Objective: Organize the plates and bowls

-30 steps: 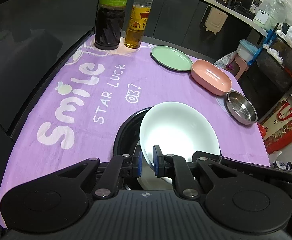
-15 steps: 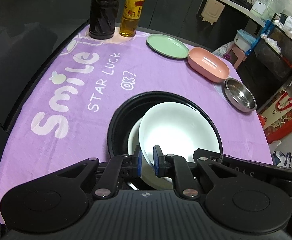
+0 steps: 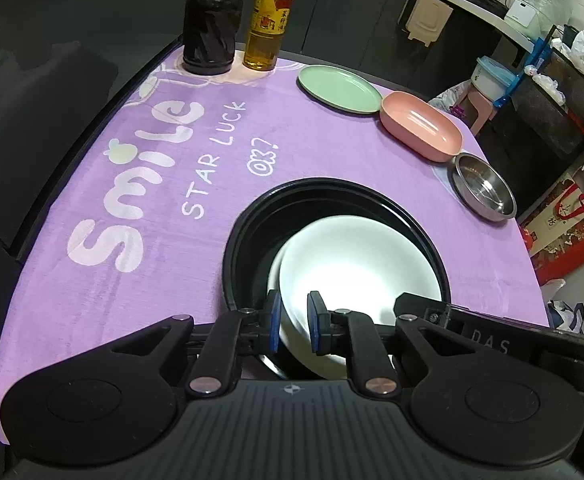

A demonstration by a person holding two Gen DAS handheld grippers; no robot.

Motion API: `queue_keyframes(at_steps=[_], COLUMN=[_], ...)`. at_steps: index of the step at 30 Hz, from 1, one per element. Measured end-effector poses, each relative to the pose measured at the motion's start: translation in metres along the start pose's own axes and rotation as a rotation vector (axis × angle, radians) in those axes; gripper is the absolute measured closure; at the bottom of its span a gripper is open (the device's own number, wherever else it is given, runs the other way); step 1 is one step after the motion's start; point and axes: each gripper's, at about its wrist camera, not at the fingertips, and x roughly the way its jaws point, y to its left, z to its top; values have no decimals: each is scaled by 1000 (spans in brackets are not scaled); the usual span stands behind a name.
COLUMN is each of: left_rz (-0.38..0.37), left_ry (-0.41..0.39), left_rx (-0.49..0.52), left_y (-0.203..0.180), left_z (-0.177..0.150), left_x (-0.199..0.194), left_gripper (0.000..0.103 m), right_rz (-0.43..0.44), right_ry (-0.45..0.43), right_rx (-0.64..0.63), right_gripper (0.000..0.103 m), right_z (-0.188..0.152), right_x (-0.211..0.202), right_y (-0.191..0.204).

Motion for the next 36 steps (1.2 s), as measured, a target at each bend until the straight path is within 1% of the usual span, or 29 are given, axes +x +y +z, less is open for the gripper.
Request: queue_keyframes(at_steps=[2, 9, 18, 25, 31, 36], left_rz=[2, 4, 9, 19, 24, 23], left_ry=[-3, 2, 7, 15, 22, 23], left_rx=[-4, -4, 5, 5, -2, -9], left_y=[1, 2, 1, 0, 2, 3], left_z=[0, 1, 0, -1, -1, 0], left_x=[0, 1, 2, 4, 6, 7], left_gripper=[91, 91, 91, 91, 91, 91], right_rz=[-4, -37, -29, -33, -15, -18], right_ry=[-1, -57, -52, -74, -49, -54], right_rx=[0, -18, -18, -4, 33, 50], right_gripper=[87, 86, 86, 86, 87, 86], right_z=[0, 2, 2, 4, 4, 4], right_x=[0, -9, -10, -16, -11, -12], right_y=[-1, 0, 0, -8, -17, -22])
